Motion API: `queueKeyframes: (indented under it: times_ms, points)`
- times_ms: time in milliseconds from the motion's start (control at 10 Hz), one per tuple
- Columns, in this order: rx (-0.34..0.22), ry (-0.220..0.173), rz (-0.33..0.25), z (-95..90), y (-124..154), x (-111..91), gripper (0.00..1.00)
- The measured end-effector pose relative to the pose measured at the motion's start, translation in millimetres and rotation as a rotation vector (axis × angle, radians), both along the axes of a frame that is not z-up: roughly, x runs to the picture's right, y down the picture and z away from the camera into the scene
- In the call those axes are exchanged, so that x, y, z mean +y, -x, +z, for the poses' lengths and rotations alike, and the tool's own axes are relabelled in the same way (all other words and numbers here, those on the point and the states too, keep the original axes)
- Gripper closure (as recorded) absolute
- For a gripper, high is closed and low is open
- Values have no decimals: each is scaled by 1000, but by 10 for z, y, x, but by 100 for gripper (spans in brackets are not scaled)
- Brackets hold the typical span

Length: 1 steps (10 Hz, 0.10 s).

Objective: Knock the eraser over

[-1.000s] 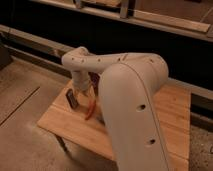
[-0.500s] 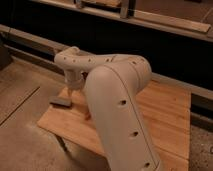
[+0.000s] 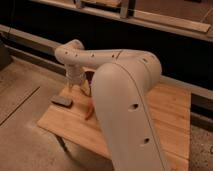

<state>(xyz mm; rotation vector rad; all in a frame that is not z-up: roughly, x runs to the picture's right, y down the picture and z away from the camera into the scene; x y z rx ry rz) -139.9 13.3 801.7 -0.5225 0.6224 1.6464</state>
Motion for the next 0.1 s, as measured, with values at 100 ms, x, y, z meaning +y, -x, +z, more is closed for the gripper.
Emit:
queueKeyframes:
  times_ms: [100]
  points:
    - [2, -1, -1, 9, -13, 2, 35]
